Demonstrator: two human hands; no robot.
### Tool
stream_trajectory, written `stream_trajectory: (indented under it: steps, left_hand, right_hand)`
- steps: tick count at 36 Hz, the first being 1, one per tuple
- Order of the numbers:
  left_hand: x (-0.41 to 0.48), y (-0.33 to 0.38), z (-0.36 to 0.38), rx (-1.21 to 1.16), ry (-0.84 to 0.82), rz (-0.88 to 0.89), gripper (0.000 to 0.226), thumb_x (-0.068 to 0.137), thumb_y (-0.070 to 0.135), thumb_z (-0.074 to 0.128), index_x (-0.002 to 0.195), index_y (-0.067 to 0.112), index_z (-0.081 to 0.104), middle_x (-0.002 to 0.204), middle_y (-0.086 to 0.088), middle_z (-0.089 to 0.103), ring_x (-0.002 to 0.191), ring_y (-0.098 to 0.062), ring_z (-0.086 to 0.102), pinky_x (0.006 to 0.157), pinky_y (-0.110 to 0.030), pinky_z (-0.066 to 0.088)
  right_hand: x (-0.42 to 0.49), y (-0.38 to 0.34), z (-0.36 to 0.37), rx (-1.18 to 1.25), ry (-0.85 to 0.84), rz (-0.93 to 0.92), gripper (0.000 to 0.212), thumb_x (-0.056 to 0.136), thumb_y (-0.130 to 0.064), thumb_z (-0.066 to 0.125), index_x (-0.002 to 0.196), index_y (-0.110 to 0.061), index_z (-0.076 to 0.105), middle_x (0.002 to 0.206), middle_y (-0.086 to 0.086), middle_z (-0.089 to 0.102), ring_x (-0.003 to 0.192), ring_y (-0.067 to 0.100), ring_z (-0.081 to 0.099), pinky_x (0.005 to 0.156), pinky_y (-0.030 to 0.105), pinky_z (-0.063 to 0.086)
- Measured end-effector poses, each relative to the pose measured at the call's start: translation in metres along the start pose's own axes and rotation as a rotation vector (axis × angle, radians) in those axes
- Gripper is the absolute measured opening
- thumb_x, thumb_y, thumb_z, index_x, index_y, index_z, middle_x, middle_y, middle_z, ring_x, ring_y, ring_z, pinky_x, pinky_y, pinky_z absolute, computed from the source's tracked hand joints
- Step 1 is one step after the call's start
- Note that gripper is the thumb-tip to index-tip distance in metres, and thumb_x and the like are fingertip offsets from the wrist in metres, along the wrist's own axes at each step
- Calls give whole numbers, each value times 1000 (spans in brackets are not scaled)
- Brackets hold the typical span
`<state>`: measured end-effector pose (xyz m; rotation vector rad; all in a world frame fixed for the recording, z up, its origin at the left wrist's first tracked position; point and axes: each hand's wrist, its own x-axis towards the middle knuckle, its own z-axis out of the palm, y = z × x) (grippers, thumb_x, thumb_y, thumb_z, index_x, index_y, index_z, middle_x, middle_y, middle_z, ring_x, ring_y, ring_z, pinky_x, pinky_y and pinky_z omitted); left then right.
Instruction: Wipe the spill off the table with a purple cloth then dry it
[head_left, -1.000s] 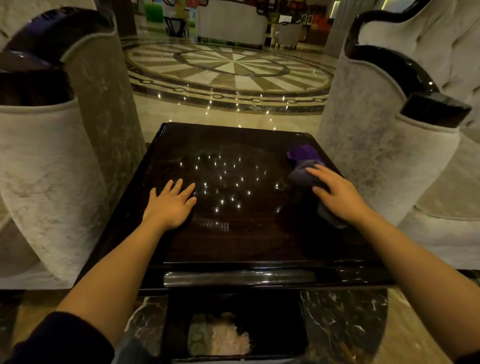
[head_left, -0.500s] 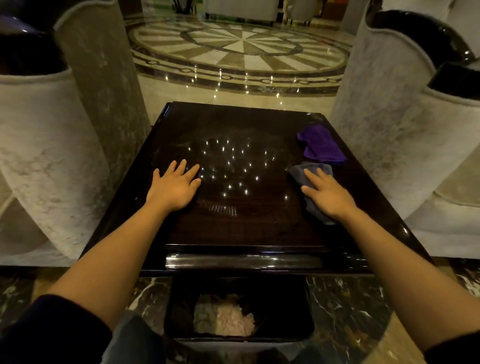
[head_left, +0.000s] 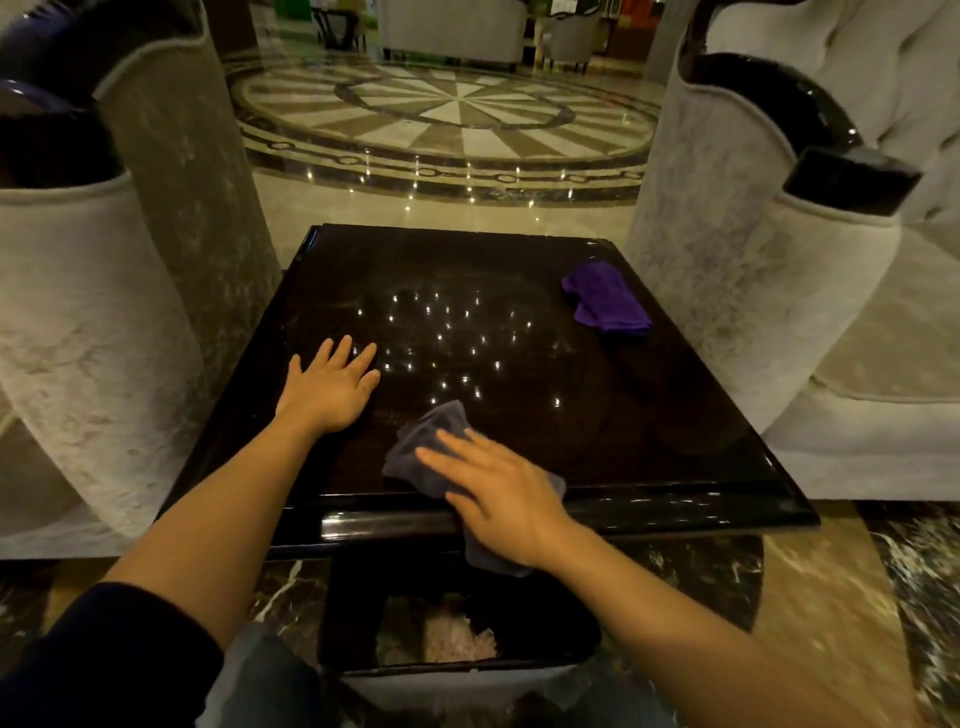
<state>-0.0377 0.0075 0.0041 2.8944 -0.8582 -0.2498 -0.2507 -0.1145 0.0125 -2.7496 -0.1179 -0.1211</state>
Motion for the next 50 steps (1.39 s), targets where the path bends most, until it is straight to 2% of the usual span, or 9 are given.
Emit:
stream_trajectory:
  steps: [7, 10, 17, 23, 28, 32, 40, 45, 50]
  left_hand:
    - [-1, 0, -2, -16, -6, 2, 52, 96, 43, 16, 146, 30, 5, 157, -4, 0, 144, -23, -4, 114, -51, 0]
    - [1, 0, -2, -18, -8, -3, 52, 96, 44, 16, 145, 31, 5, 157, -3, 0, 144, -23, -4, 114, -51, 0]
    - [2, -2, 1, -12, 13, -2, 52, 96, 45, 15, 145, 31, 6, 157, -3, 0, 144, -22, -3, 114, -50, 0]
    - [4, -3, 3, -13, 14, -4, 53, 95, 46, 14, 145, 32, 6, 157, -2, 0, 144, -21, -4, 114, -50, -1]
    - [5, -4, 3, -5, 1, -5, 53, 95, 47, 13, 145, 33, 4, 157, -2, -2, 144, -21, -5, 114, -50, -1]
    - [4, -3, 2, 0, -19, 4, 53, 95, 47, 12, 145, 32, 2, 157, -2, -4, 144, -21, -7, 114, -50, -2]
    - [1, 1, -6, 37, -38, 12, 54, 95, 47, 14, 146, 31, 4, 157, -3, 0, 144, -24, -3, 114, -51, 2]
    - [2, 4, -25, 99, -144, 5, 55, 95, 48, 21, 145, 31, 8, 157, -5, 6, 144, -26, 5, 113, -51, 11]
    - [-7, 18, -67, 218, -201, 12, 53, 94, 44, 27, 144, 27, 20, 151, -8, 29, 138, -29, 24, 110, -51, 20]
  right_hand:
    - [-19, -15, 5, 88, -19, -204, 42, 89, -4, 49, 129, -18, 49, 145, 8, 39, 138, 29, 28, 113, 39, 25]
    - [-25, -17, -4, 229, -11, -195, 40, 89, -3, 50, 127, -15, 52, 143, 7, 43, 135, 23, 34, 112, 36, 30]
    - [-22, 12, -54, 345, 322, 41, 45, 83, 6, 54, 125, -10, 52, 136, 4, 45, 127, 11, 35, 103, 1, 20]
    - [-14, 88, -87, 58, 569, 372, 43, 89, -4, 50, 131, -12, 46, 147, 13, 35, 133, 26, 36, 103, 22, 27]
    - [-15, 147, -86, -157, 398, 630, 44, 94, -17, 45, 137, -15, 38, 155, 11, 15, 131, 34, 36, 97, 42, 39]
    - [-13, 170, -83, -160, 74, 736, 54, 97, -34, 34, 143, -10, 19, 155, 15, 10, 141, 32, 12, 116, 42, 17]
    - [-3, 161, -100, -398, -256, 846, 74, 85, -68, 15, 145, -26, 2, 157, 2, -7, 142, 28, -10, 112, 56, -2]
    - [8, 133, -109, -457, -231, 828, 69, 90, -61, 15, 145, -23, 1, 156, 1, -13, 143, 28, -8, 113, 54, 5]
    - [29, 83, -135, -345, -201, 758, 63, 93, -55, 20, 144, -26, -1, 157, 5, -4, 143, 29, -3, 114, 51, 9]
